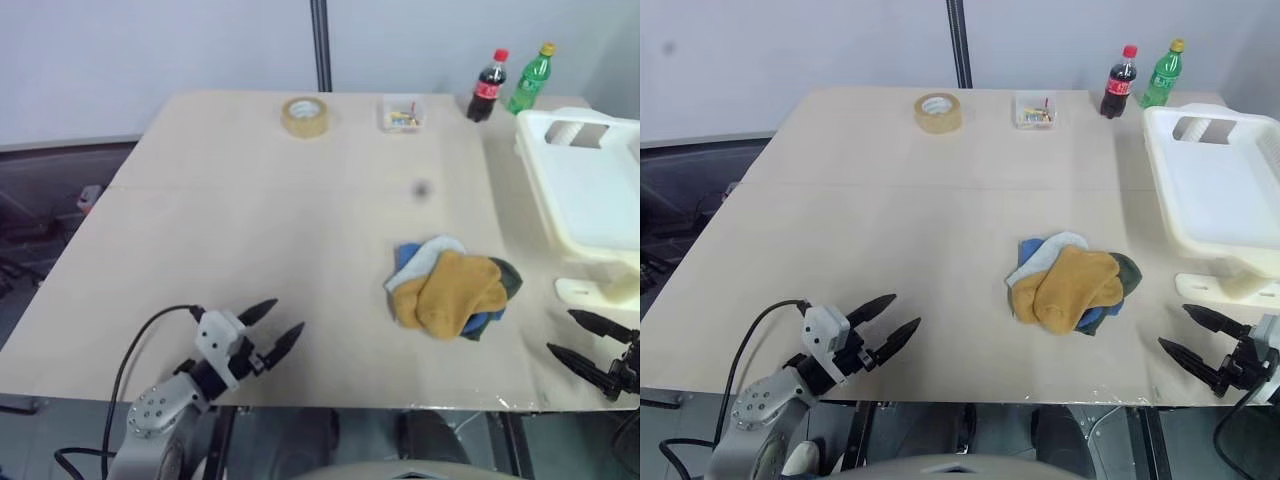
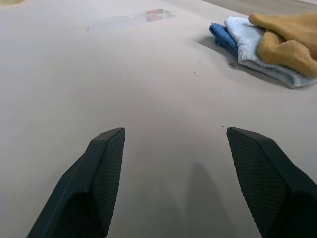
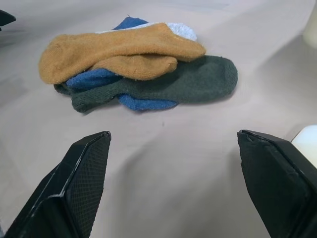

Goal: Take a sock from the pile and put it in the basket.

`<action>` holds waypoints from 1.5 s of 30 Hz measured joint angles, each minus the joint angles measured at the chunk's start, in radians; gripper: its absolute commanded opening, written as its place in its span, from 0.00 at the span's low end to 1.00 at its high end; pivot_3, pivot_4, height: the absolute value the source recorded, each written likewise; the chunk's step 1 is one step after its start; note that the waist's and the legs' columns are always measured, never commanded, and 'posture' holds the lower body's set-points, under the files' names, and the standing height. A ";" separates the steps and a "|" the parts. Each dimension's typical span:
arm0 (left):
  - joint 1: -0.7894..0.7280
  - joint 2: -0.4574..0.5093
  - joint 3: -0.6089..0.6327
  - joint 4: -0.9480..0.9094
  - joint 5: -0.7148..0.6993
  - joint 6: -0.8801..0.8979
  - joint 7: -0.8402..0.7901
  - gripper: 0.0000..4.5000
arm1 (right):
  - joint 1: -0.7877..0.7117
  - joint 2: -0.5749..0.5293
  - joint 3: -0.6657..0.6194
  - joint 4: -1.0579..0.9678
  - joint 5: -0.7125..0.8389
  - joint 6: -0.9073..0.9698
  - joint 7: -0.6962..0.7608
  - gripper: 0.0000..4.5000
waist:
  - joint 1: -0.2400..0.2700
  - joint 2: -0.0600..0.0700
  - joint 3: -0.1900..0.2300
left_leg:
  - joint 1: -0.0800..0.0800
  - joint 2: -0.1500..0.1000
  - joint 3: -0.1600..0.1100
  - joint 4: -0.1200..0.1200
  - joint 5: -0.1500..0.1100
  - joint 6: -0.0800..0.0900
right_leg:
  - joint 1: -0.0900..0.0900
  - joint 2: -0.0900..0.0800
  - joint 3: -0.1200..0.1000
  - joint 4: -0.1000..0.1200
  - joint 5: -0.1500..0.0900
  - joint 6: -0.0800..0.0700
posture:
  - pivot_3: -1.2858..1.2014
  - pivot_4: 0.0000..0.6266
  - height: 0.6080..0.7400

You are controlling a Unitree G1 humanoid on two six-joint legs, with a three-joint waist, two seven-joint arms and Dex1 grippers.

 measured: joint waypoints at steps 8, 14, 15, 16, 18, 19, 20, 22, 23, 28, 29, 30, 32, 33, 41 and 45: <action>-0.004 0.006 0.002 0.004 0.000 -0.017 -0.025 0.78 | -0.010 0.006 0.000 0.001 -0.009 -0.005 0.000 0.94 | 0.000 0.000 0.000 | 0.000 0.000 0.000 0.000 0.000 0.000 | 0.000 0.000 0.000 0.000 0.001 0.001 | 0.52 0.24 1.00; -0.018 0.008 -0.021 0.004 0.002 -0.011 -0.047 0.78 | -0.005 0.015 0.001 -0.007 -0.009 -0.004 0.000 0.94 | 0.001 0.000 0.000 | 0.000 0.000 0.000 0.000 0.000 0.000 | 0.000 0.000 0.000 0.000 0.000 0.001 | 0.52 0.24 1.00; -0.039 0.012 -0.041 0.004 0.014 0.001 -0.049 0.78 | -0.003 0.017 0.003 -0.021 -0.007 -0.002 0.001 0.94 | 0.003 0.001 0.000 | 0.000 0.000 0.000 0.000 0.000 0.000 | 0.000 0.001 0.000 0.000 0.000 0.001 | 0.52 0.24 1.00; -0.058 0.016 -0.062 0.004 0.027 0.006 -0.050 0.78 | -0.004 0.017 0.005 -0.036 -0.006 0.002 0.001 0.94 | 0.003 0.001 0.000 | 0.000 0.000 0.000 0.001 0.000 0.000 | 0.000 0.001 0.000 0.001 0.001 0.001 | 0.52 0.24 1.00; -0.109 0.025 -0.112 0.005 0.064 0.026 -0.054 0.78 | -0.006 0.017 0.009 -0.073 0.006 0.016 0.002 0.94 | 0.001 0.001 0.000 | 0.000 0.000 0.000 0.001 0.000 0.000 | 0.000 0.002 0.000 0.001 0.001 0.002 | 0.52 0.24 1.00; -0.140 0.027 -0.136 0.005 0.073 0.038 -0.060 0.78 | -0.009 0.017 0.013 -0.091 0.012 0.022 0.003 0.94 | 0.001 0.001 0.000 | 0.000 0.000 0.000 0.001 0.000 0.000 | 0.000 0.002 0.000 0.001 0.002 0.003 | 0.52 0.24 1.00; -0.164 0.026 -0.153 0.005 0.075 0.044 -0.064 0.78 | -0.013 0.017 0.016 -0.098 0.012 0.024 0.003 0.94 | 0.000 0.001 0.000 | 0.000 0.000 0.000 0.001 0.000 0.000 | 0.000 0.002 0.000 0.001 0.002 0.003 | 0.52 0.24 1.00; -0.222 0.023 -0.179 0.005 0.066 0.070 -0.080 0.78 | -0.020 0.017 0.025 -0.117 0.012 0.027 0.001 0.94 | -0.001 0.001 0.001 | 0.000 0.000 0.000 0.001 0.000 0.000 | 0.000 0.003 0.000 0.001 0.002 0.004 | 0.52 0.24 1.00; -0.239 0.023 -0.181 0.004 0.052 0.079 -0.088 0.78 | -0.022 0.017 0.035 -0.130 0.012 0.031 -0.001 0.94 | -0.002 0.001 0.001 | 0.000 0.000 0.000 0.001 0.000 0.000 | 0.000 0.003 0.000 0.001 0.002 0.004 | 0.52 0.24 1.00; -0.252 0.050 -0.174 -0.001 -0.005 0.112 -0.140 0.78 | -0.020 0.030 0.038 -0.174 0.013 0.043 -0.020 0.94 | -0.001 0.001 0.001 | 0.000 0.000 -0.001 0.001 0.000 0.000 | 0.000 0.003 -0.001 0.002 0.002 0.004 | 0.52 0.24 1.00; -0.249 0.064 -0.168 -0.001 -0.016 0.114 -0.150 0.78 | -0.014 0.037 0.038 -0.182 0.013 0.043 -0.022 0.94 | 0.000 0.001 0.001 | 0.000 0.000 -0.001 0.001 0.000 0.000 | 0.000 0.003 -0.001 0.002 0.002 0.004 | 0.52 0.24 1.00; -0.244 0.072 -0.158 -0.001 -0.020 0.114 -0.158 0.78 | -0.007 0.040 0.038 -0.185 0.013 0.043 -0.023 0.94 | 0.000 0.001 0.001 | 0.000 0.000 -0.001 0.001 0.000 0.000 | 0.000 0.003 -0.001 0.002 0.002 0.004 | 0.52 0.24 1.00; -0.243 0.075 -0.148 -0.001 -0.022 0.113 -0.161 0.78 | -0.003 0.041 0.038 -0.185 0.013 0.043 -0.023 0.94 | 0.001 0.001 0.002 | 0.000 0.000 -0.001 0.001 0.000 0.000 | 0.000 0.002 0.000 0.002 0.002 0.004 | 0.52 0.24 1.00; -0.242 0.075 -0.145 -0.001 -0.026 0.113 -0.162 0.78 | -0.003 0.041 0.038 -0.185 0.012 0.042 -0.023 0.94 | 0.000 0.001 0.002 | 0.000 0.000 0.000 0.002 0.000 0.000 | 0.000 0.002 0.000 0.002 0.002 0.004 | 0.52 0.24 1.00; -0.195 0.099 -0.086 -0.001 -0.060 0.110 -0.187 0.78 | -0.030 0.048 0.044 -0.156 0.004 0.035 -0.022 0.94 | -0.002 0.001 0.002 | 0.000 0.000 -0.001 0.001 0.000 0.000 | 0.000 0.002 0.000 0.002 0.002 0.004 | 0.52 0.24 1.00; -0.193 0.101 -0.083 -0.001 -0.068 0.109 -0.200 0.78 | -0.046 0.048 0.053 -0.149 0.000 0.034 -0.020 0.94 | 0.001 0.001 0.002 | 0.000 0.000 -0.001 0.002 0.000 0.000 | 0.000 0.002 0.000 0.002 0.002 0.004 | 0.52 0.24 1.00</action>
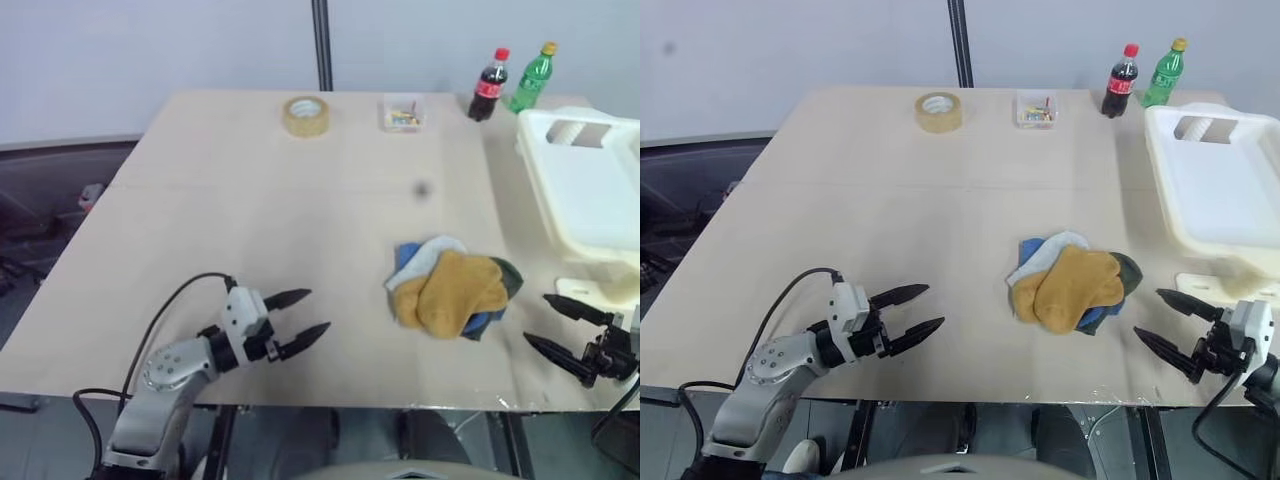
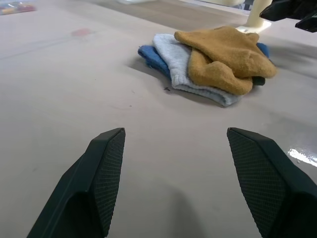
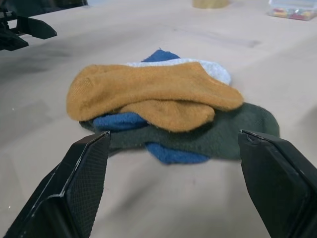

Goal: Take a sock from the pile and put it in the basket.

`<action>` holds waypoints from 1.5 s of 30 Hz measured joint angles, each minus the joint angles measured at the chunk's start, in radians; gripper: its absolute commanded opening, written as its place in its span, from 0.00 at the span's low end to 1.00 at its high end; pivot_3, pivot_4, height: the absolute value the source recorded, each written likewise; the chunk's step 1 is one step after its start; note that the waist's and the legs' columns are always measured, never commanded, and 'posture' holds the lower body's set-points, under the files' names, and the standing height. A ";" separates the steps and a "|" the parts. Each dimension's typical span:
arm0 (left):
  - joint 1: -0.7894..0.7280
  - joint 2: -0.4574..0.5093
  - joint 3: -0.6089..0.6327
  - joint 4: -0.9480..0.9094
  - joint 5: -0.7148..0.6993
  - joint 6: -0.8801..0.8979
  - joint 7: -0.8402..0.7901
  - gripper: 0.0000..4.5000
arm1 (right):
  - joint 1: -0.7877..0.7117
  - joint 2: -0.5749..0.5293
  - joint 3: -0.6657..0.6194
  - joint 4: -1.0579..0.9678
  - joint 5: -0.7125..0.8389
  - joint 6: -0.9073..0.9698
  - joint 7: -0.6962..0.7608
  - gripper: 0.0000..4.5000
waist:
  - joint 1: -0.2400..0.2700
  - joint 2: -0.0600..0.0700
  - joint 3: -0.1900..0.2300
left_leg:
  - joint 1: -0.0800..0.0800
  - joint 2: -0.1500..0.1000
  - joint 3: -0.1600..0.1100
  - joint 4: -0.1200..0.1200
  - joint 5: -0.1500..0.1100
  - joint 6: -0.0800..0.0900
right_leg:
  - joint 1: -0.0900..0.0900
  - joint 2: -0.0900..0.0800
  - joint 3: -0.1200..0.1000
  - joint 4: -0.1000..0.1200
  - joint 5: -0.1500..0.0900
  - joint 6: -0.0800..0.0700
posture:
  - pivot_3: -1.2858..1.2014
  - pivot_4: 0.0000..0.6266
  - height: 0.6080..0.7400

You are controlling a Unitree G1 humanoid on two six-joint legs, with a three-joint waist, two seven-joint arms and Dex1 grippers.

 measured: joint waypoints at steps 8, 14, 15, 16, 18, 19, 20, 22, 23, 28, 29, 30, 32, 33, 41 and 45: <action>-0.079 -0.045 -0.109 -0.001 0.095 0.019 0.064 0.78 | 0.001 0.000 0.000 0.015 0.000 0.000 0.017 0.94 | -0.003 0.000 0.000 | 0.000 0.000 0.000 0.000 0.000 0.000 | 0.000 0.001 0.000 0.000 0.000 0.000 | 0.52 0.24 1.00; -0.153 -0.084 -0.173 0.003 0.132 0.020 0.081 0.78 | 0.018 0.000 -0.001 0.012 0.001 -0.001 0.018 0.94 | -0.001 0.000 0.000 | 0.000 0.000 0.000 0.000 0.000 0.000 | 0.000 0.001 0.000 0.001 0.000 0.000 | 0.52 0.24 1.00; -0.163 -0.086 -0.176 0.009 0.132 0.020 0.082 0.78 | 0.023 0.000 -0.002 0.010 0.001 -0.002 0.018 0.94 | -0.001 0.000 0.000 | 0.000 0.000 0.000 0.000 0.000 0.000 | 0.000 0.001 0.000 0.001 0.000 0.000 | 0.52 0.24 1.00; -0.171 -0.089 -0.176 0.017 0.132 0.020 0.081 0.78 | 0.033 0.000 -0.003 0.006 0.001 -0.006 0.018 0.94 | -0.001 0.000 0.000 | 0.000 0.000 0.000 0.000 0.000 0.000 | 0.000 0.001 0.000 0.001 0.000 0.000 | 0.52 0.24 1.00; -0.171 -0.089 -0.175 0.024 0.130 0.019 0.077 0.78 | 0.050 0.000 -0.008 0.002 0.001 -0.013 0.018 0.94 | -0.001 0.000 0.000 | 0.000 0.000 0.000 0.000 0.000 0.000 | 0.000 0.001 0.000 0.001 0.000 0.000 | 0.52 0.24 1.00; -0.171 -0.089 -0.175 0.032 0.129 0.016 0.073 0.78 | 0.054 0.000 -0.015 0.002 0.001 -0.015 0.017 0.94 | -0.003 0.000 0.000 | 0.000 0.000 0.000 0.000 0.000 0.000 | 0.000 0.001 0.000 0.001 0.000 0.001 | 0.52 0.24 1.00; -0.171 -0.089 -0.175 0.037 0.129 0.015 0.070 0.78 | 0.056 0.000 -0.018 0.002 0.001 -0.016 0.017 0.94 | -0.004 0.000 0.000 | 0.000 0.000 0.000 0.000 0.000 0.000 | 0.000 0.001 0.000 0.001 0.000 0.001 | 0.52 0.24 1.00; -0.167 -0.086 -0.174 0.043 0.129 0.014 0.061 0.78 | 0.061 0.000 -0.019 0.002 0.001 -0.020 0.017 0.94 | -0.003 0.000 0.000 | 0.000 0.000 0.000 0.000 0.000 0.000 | 0.000 0.001 0.000 0.001 0.000 0.001 | 0.52 0.24 1.00; -0.166 -0.085 -0.172 0.043 0.128 0.013 0.058 0.78 | 0.062 0.000 -0.019 0.002 0.001 -0.021 0.017 0.94 | -0.003 0.000 0.000 | 0.000 0.000 0.000 0.000 0.000 0.000 | 0.000 0.001 0.000 0.001 0.000 0.001 | 0.52 0.24 1.00; -0.149 -0.068 -0.157 0.043 0.086 0.005 0.010 0.78 | 0.065 0.000 -0.020 0.002 0.001 -0.024 0.015 0.94 | -0.003 0.000 0.000 | 0.000 0.000 0.000 0.000 0.000 0.000 | 0.000 0.001 0.000 0.001 0.000 0.000 | 0.52 0.24 1.00; -0.139 -0.058 -0.147 0.043 0.069 0.005 -0.006 0.78 | 0.065 0.000 -0.020 0.002 0.001 -0.026 0.014 0.94 | -0.004 0.000 0.000 | 0.000 0.000 0.000 0.000 0.000 0.000 | 0.000 0.001 0.000 0.001 0.000 0.000 | 0.52 0.24 1.00; -0.126 -0.047 -0.132 0.043 0.054 0.004 -0.021 0.78 | 0.064 0.000 -0.020 0.002 0.000 -0.027 0.009 0.94 | -0.005 0.000 0.000 | 0.000 0.000 0.000 0.000 0.000 0.000 | 0.000 0.001 0.000 0.001 0.000 0.000 | 0.52 0.24 1.00; -0.112 -0.032 -0.097 0.043 0.036 -0.003 -0.036 0.78 | 0.060 0.000 -0.020 0.001 -0.011 -0.019 -0.025 0.94 | -0.004 0.000 0.000 | 0.000 0.000 0.000 0.000 0.000 0.000 | 0.000 0.001 0.000 0.001 0.000 0.000 | 0.52 0.24 1.00; -0.106 -0.028 -0.079 0.043 0.027 -0.010 -0.045 0.78 | 0.058 0.000 -0.020 0.001 -0.016 -0.014 -0.037 0.94 | -0.003 0.000 0.000 | 0.000 0.000 0.000 0.000 0.000 0.000 | 0.000 0.001 0.000 0.001 0.000 0.000 | 0.52 0.24 1.00; -0.031 0.045 0.034 0.050 -0.055 -0.027 -0.144 0.78 | 0.093 -0.014 -0.003 -0.184 0.024 0.078 -0.044 0.94 | -0.002 0.001 0.001 | 0.000 0.000 0.000 0.000 0.000 0.000 | 0.000 0.000 0.000 0.001 0.000 0.000 | 0.52 0.24 1.00; -0.030 0.049 0.062 0.050 -0.090 -0.024 -0.168 0.78 | 0.024 -0.012 0.089 -0.366 -0.004 0.105 -0.119 0.94 | -0.009 0.000 0.002 | 0.001 0.001 -0.001 0.000 0.000 0.000 | 0.000 0.001 0.000 0.001 0.000 0.000 | 0.52 0.24 1.00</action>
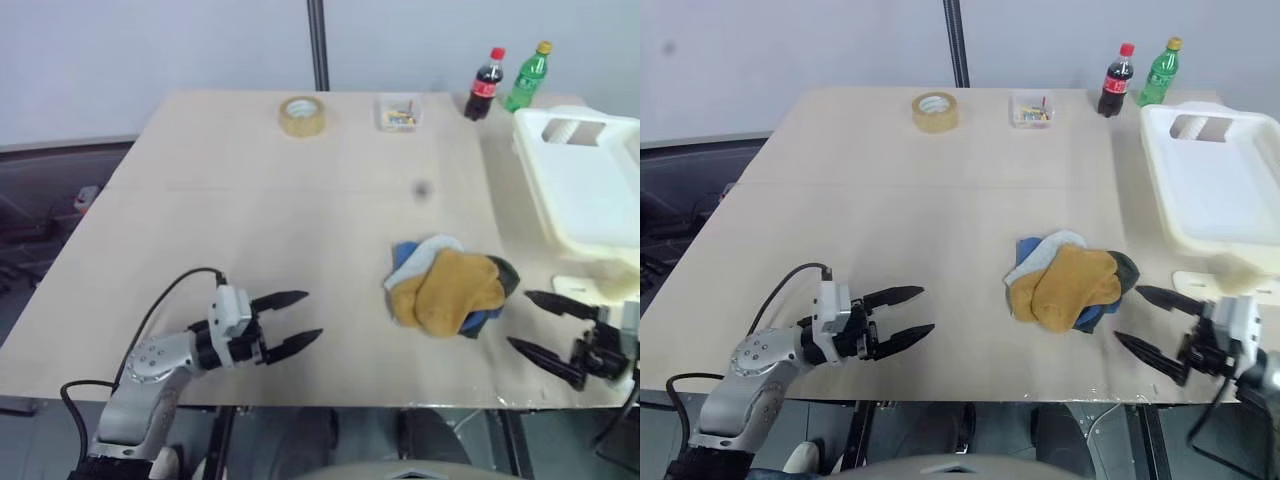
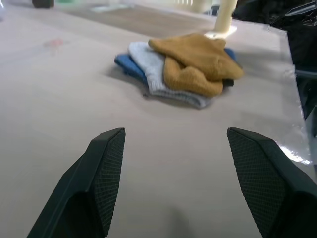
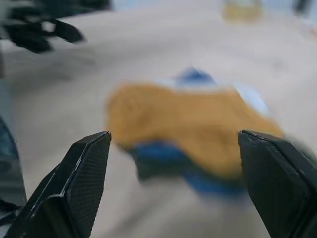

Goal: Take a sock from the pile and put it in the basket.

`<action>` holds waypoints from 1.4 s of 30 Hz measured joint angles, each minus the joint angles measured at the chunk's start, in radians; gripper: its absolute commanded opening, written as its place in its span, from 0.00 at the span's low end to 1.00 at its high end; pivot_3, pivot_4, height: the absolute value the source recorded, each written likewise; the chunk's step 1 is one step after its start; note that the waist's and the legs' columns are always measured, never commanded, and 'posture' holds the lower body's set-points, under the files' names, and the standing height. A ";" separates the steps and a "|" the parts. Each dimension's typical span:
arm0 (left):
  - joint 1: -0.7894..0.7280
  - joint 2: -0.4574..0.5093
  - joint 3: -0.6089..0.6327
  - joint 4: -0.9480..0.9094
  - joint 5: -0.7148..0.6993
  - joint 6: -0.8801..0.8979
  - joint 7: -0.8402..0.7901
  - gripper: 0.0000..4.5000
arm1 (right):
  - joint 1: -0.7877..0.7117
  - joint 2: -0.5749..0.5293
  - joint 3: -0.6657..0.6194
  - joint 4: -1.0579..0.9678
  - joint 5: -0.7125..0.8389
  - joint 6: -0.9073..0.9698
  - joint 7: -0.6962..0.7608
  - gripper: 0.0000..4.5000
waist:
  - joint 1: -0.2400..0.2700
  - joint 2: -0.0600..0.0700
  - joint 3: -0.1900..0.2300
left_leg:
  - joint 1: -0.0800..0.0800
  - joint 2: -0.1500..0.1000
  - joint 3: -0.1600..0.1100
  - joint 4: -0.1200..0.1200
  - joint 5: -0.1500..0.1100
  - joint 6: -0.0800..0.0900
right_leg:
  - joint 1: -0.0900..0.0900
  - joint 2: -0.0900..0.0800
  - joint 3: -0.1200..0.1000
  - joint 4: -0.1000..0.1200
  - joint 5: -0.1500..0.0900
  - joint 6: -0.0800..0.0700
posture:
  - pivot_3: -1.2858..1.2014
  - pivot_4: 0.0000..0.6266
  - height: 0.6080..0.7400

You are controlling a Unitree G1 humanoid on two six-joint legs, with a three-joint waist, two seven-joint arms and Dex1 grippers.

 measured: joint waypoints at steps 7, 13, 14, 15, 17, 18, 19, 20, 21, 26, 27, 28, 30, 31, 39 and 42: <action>0.031 -0.001 0.020 -0.001 -0.003 0.000 0.000 0.78 | -0.070 -0.048 0.184 -0.088 -0.223 0.057 -0.134 0.94 | 0.008 -0.002 0.001 | -0.004 -0.002 0.000 0.000 0.000 0.000 | -0.004 0.000 0.000 0.000 0.000 0.000 | 0.52 0.24 1.00; 0.046 -0.002 0.028 -0.001 0.002 -0.004 0.017 0.78 | -0.096 -0.127 0.248 -0.096 -0.316 0.087 -0.151 0.94 | 0.007 -0.003 0.002 | -0.005 -0.001 0.000 0.000 0.000 0.000 | -0.006 0.000 0.000 0.001 0.000 0.000 | 0.52 0.24 1.00; 0.048 -0.002 0.029 -0.003 0.002 -0.006 0.020 0.78 | -0.101 -0.133 0.256 -0.098 -0.324 0.091 -0.148 0.94 | 0.007 -0.004 0.003 | -0.005 -0.001 0.000 0.000 0.000 0.000 | -0.006 0.000 0.000 0.001 0.000 0.000 | 0.52 0.24 1.00; 0.049 -0.003 0.029 -0.003 0.002 -0.006 0.022 0.78 | -0.105 -0.133 0.261 -0.101 -0.326 0.093 -0.148 0.94 | 0.007 -0.005 0.003 | -0.005 -0.001 0.000 0.000 0.000 0.000 | -0.006 0.000 0.000 0.001 0.000 0.000 | 0.52 0.24 1.00; 0.052 -0.003 0.029 -0.003 0.002 -0.008 0.030 0.78 | -0.122 -0.134 0.280 -0.110 -0.331 0.103 -0.149 0.82 | 0.006 -0.005 0.003 | -0.005 -0.001 0.000 0.000 0.000 0.000 | -0.006 0.000 0.000 0.002 0.000 0.000 | 0.52 0.24 1.00; 0.053 -0.003 0.029 -0.004 0.002 -0.008 0.033 0.78 | -0.131 -0.139 0.291 -0.114 -0.333 0.105 -0.148 0.76 | 0.005 -0.005 0.003 | -0.005 -0.001 0.000 0.000 0.000 0.000 | -0.006 0.000 0.000 0.002 0.000 0.000 | 0.52 0.24 1.00; 0.056 -0.003 0.029 -0.007 0.002 -0.010 0.034 0.78 | -0.134 -0.141 0.296 -0.115 -0.335 0.107 -0.148 0.65 | 0.006 -0.005 0.003 | -0.005 -0.001 0.000 0.000 0.000 0.000 | -0.006 0.000 0.000 0.002 0.000 0.000 | 0.52 0.24 1.00; 0.060 -0.004 0.029 -0.010 0.002 -0.012 0.034 0.78 | -0.137 -0.143 0.301 -0.115 -0.338 0.111 -0.148 0.54 | 0.006 -0.005 0.003 | -0.005 -0.001 0.000 0.000 0.000 0.000 | -0.006 0.000 0.000 0.002 0.000 0.000 | 0.52 0.24 1.00; 0.061 -0.004 0.029 -0.011 0.002 -0.015 0.034 0.78 | -0.143 -0.142 0.309 -0.115 -0.339 0.114 -0.150 0.42 | 0.006 -0.006 0.004 | -0.005 -0.001 0.000 0.000 0.000 0.000 | -0.006 0.000 0.000 0.002 0.000 0.000 | 0.52 0.24 1.00; 0.067 -0.005 0.029 -0.012 0.001 -0.020 0.033 0.78 | -0.166 -0.137 0.333 -0.115 -0.340 0.124 -0.160 0.01 | 0.006 -0.006 0.004 | -0.005 -0.001 0.000 0.000 0.000 0.000 | -0.006 0.000 0.000 0.002 0.000 0.000 | 0.52 0.24 1.00; 0.067 -0.005 0.029 -0.012 0.001 -0.021 0.033 0.78 | -0.170 -0.138 0.333 -0.115 -0.340 0.125 -0.163 0.01 | 0.006 -0.006 0.004 | -0.005 -0.001 0.000 0.000 0.000 0.000 | -0.006 0.000 0.000 0.002 0.000 0.000 | 0.52 0.24 1.00; 0.069 -0.005 0.029 -0.012 0.001 -0.021 0.032 0.78 | -0.171 -0.138 0.333 -0.115 -0.340 0.125 -0.165 0.01 | 0.006 -0.006 0.004 | -0.005 -0.001 0.000 0.000 0.000 0.000 | -0.006 0.000 0.000 0.002 0.000 0.000 | 0.52 0.24 1.00; 0.075 -0.005 0.029 -0.012 0.001 -0.022 0.032 0.78 | -0.171 -0.138 0.333 -0.114 -0.340 0.125 -0.165 0.01 | 0.006 -0.006 0.004 | -0.005 -0.001 0.000 0.000 0.000 0.000 | -0.006 0.000 0.000 0.002 0.000 0.000 | 0.52 0.24 1.00; 0.076 -0.005 0.029 -0.012 0.001 -0.022 0.031 0.78 | -0.171 -0.139 0.333 -0.114 -0.340 0.125 -0.165 0.01 | 0.006 -0.006 0.004 | -0.005 -0.001 0.000 0.000 0.000 0.000 | -0.006 0.000 0.000 0.002 0.000 0.000 | 0.52 0.24 1.00; 0.079 -0.003 0.029 -0.023 -0.017 -0.022 0.000 0.78 | -0.170 -0.139 0.333 -0.114 -0.340 0.124 -0.165 0.01 | 0.006 -0.007 0.004 | -0.005 -0.001 0.000 0.001 0.000 -0.001 | -0.007 0.000 0.000 0.004 0.000 0.000 | 0.52 0.24 1.00; 0.078 -0.002 0.029 -0.037 -0.021 -0.021 -0.010 0.78 | -0.169 -0.139 0.333 -0.114 -0.340 0.122 -0.164 0.01 | 0.006 -0.007 0.004 | -0.005 -0.001 0.000 0.001 0.000 -0.001 | -0.007 0.000 0.000 0.004 0.000 0.000 | 0.52 0.24 1.00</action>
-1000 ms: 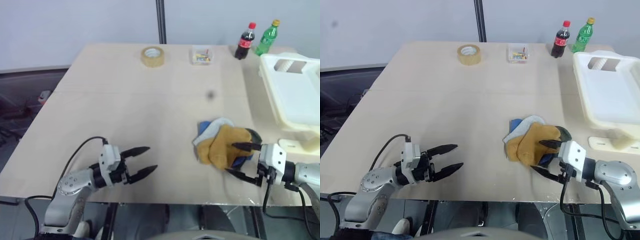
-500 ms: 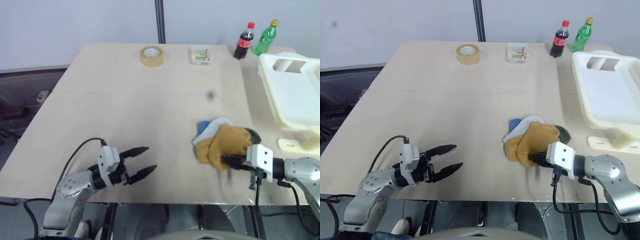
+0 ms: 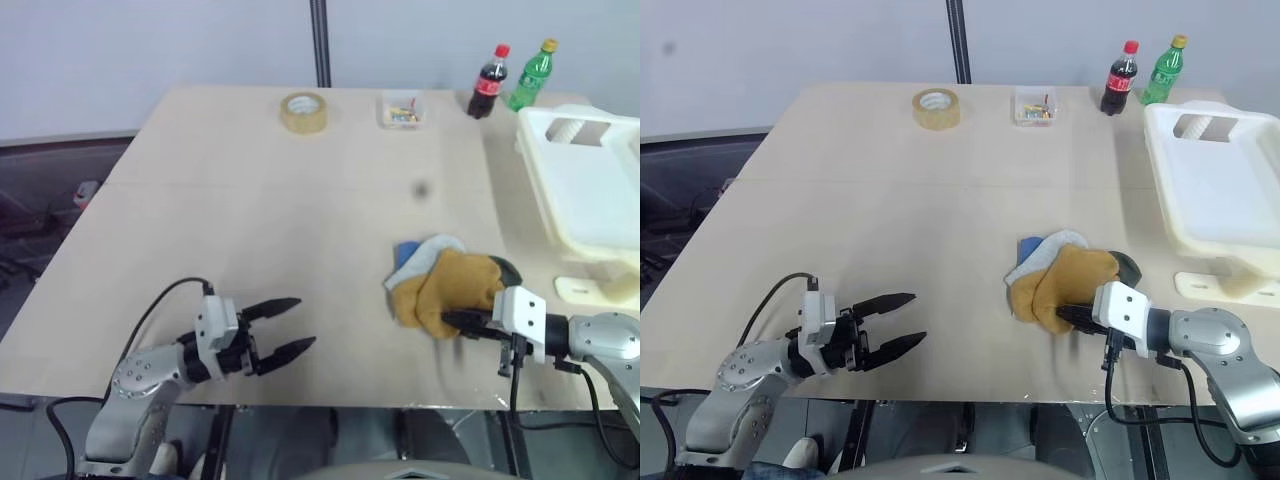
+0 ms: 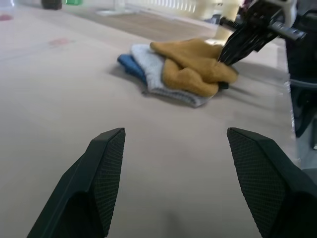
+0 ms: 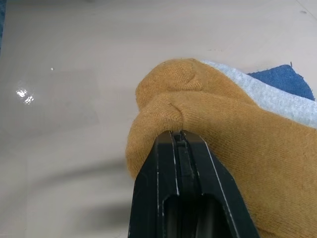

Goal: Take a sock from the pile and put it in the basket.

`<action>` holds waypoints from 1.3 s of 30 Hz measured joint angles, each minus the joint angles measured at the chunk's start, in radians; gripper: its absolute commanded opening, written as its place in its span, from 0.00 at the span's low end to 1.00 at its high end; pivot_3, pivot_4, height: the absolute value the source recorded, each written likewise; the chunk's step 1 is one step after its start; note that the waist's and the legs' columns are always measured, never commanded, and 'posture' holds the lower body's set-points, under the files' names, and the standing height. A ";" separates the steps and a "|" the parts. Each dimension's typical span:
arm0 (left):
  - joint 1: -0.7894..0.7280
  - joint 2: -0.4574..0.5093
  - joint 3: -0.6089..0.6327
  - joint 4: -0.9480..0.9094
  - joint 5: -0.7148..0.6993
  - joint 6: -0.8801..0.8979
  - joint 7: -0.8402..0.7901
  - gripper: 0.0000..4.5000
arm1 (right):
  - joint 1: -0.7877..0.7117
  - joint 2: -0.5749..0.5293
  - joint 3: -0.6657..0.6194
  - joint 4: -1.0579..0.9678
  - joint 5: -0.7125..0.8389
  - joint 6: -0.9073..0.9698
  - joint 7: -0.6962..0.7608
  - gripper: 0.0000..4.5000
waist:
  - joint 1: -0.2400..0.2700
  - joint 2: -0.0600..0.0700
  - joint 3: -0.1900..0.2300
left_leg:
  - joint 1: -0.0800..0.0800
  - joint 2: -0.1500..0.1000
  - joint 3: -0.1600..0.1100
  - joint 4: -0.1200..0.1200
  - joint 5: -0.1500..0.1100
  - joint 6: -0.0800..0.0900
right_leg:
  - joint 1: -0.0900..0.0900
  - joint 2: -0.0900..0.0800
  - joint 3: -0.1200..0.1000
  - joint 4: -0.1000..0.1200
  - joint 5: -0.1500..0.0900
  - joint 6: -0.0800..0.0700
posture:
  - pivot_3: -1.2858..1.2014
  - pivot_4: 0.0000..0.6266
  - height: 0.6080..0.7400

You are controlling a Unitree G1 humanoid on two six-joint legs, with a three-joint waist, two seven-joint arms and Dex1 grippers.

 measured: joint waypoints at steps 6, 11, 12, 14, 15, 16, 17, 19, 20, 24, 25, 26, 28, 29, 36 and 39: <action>0.000 0.001 0.000 0.000 -0.006 0.001 -0.008 0.78 | 0.001 -0.021 -0.001 0.000 0.007 0.019 0.017 0.29 | 0.000 -0.001 0.001 | 0.000 0.000 0.000 0.001 0.000 0.000 | -0.001 0.000 0.000 0.003 0.000 0.000 | 0.52 0.24 1.00; 0.000 0.002 0.000 0.000 -0.009 0.002 -0.013 0.78 | -0.001 -0.021 0.000 0.000 0.001 0.016 0.016 0.71 | 0.000 -0.003 0.002 | 0.000 0.000 0.000 0.002 0.001 -0.001 | -0.002 0.000 0.001 0.007 0.000 0.000 | 0.52 0.24 1.00; 0.000 0.002 0.000 0.000 -0.010 0.002 -0.017 0.78 | -0.002 -0.021 0.000 0.000 -0.001 0.016 0.015 0.84 | 0.000 -0.003 0.002 | 0.000 0.000 0.000 0.002 0.001 -0.001 | -0.002 0.000 0.001 0.007 0.000 0.000 | 0.52 0.24 1.00; 0.000 0.002 0.000 -0.001 -0.013 0.002 -0.019 0.78 | -0.006 -0.021 0.003 0.000 -0.006 0.017 0.011 0.99 | 0.000 -0.003 0.002 | 0.001 0.000 0.000 0.003 0.001 -0.001 | -0.002 0.000 0.001 0.008 0.000 0.000 | 0.52 0.24 1.00; 0.000 0.004 0.000 -0.001 -0.015 0.003 -0.021 0.78 | -0.015 -0.021 0.014 0.000 -0.017 0.021 0.006 0.99 | -0.001 -0.003 0.002 | 0.001 0.000 0.000 0.003 0.001 -0.001 | -0.002 0.000 0.001 0.008 0.000 0.000 | 0.52 0.24 1.00; 0.000 0.005 0.000 -0.001 -0.015 0.003 -0.022 0.78 | -0.017 -0.021 0.021 0.000 -0.022 0.022 0.003 0.99 | -0.001 -0.003 0.002 | 0.001 0.000 0.000 0.004 0.001 -0.001 | -0.002 0.001 0.001 0.008 0.000 0.000 | 0.52 0.24 1.00; 0.001 0.008 0.000 -0.001 -0.015 0.003 -0.026 0.78 | -0.018 -0.020 0.035 0.000 -0.029 0.026 -0.002 0.99 | -0.001 -0.003 0.002 | 0.001 0.000 0.000 0.004 0.001 -0.001 | -0.002 0.001 0.001 0.009 0.000 0.000 | 0.52 0.24 1.00; 0.001 0.013 0.000 -0.002 -0.016 0.006 -0.031 0.78 | -0.020 -0.017 0.046 0.000 -0.034 0.031 -0.006 0.99 | -0.002 -0.003 0.002 | 0.001 0.000 0.000 0.004 0.001 -0.001 | -0.002 0.001 0.001 0.009 0.000 0.000 | 0.52 0.24 1.00; 0.004 0.019 0.000 -0.004 -0.018 0.011 -0.038 0.78 | -0.023 -0.012 0.051 -0.001 -0.036 0.039 -0.010 0.99 | -0.002 -0.003 0.002 | 0.000 0.000 0.000 0.004 0.001 -0.001 | -0.002 0.001 0.001 0.009 0.000 0.000 | 0.52 0.24 1.00; 0.012 0.028 0.000 -0.007 -0.020 0.017 -0.053 0.78 | -0.029 -0.008 0.064 -0.009 -0.036 0.048 -0.023 0.69 | -0.003 -0.004 0.003 | 0.000 0.000 0.000 0.004 0.001 -0.001 | -0.002 0.001 0.001 0.009 0.000 0.000 | 0.52 0.24 1.00; 0.012 0.030 0.000 -0.009 -0.020 0.017 -0.061 0.78 | -0.031 -0.007 0.069 -0.015 -0.036 0.052 -0.027 0.56 | -0.003 -0.004 0.003 | 0.000 0.000 0.000 0.004 0.001 -0.001 | -0.002 0.001 0.001 0.009 0.000 0.000 | 0.52 0.24 1.00; 0.012 0.030 0.000 -0.011 -0.020 0.017 -0.064 0.78 | -0.032 -0.007 0.069 -0.018 -0.035 0.055 -0.028 0.51 | -0.003 -0.004 0.003 | 0.000 0.000 0.000 0.004 0.001 -0.001 | -0.002 0.001 0.001 0.009 0.000 0.000 | 0.52 0.24 1.00; 0.012 0.030 0.000 -0.013 -0.020 0.017 -0.067 0.78 | -0.033 -0.007 0.069 -0.020 -0.035 0.059 -0.030 0.29 | -0.003 -0.004 0.003 | 0.000 0.000 0.000 0.004 0.001 -0.001 | -0.002 0.000 0.001 0.009 0.000 0.000 | 0.52 0.24 1.00; 0.012 0.030 0.000 -0.013 -0.020 0.017 -0.067 0.78 | -0.033 -0.007 0.069 -0.020 -0.035 0.060 -0.031 0.19 | -0.003 -0.004 0.003 | 0.000 0.000 0.000 0.004 0.001 -0.001 | -0.002 0.000 0.001 0.009 0.000 0.000 | 0.52 0.24 1.00; 0.012 0.029 0.000 -0.013 -0.020 0.016 -0.070 0.78 | -0.050 0.001 0.068 -0.021 -0.035 0.062 -0.042 0.01 | -0.005 -0.004 0.003 | 0.000 0.000 0.000 0.004 0.001 -0.001 | -0.002 0.000 0.001 0.009 0.000 0.000 | 0.52 0.24 1.00; 0.012 0.028 0.000 -0.012 -0.020 0.016 -0.070 0.78 | -0.079 0.007 0.068 -0.026 -0.024 0.088 -0.051 0.01 | -0.010 -0.004 0.003 | 0.000 0.000 0.000 0.004 0.001 -0.001 | -0.002 0.000 0.001 0.009 0.000 0.000 | 0.52 0.24 1.00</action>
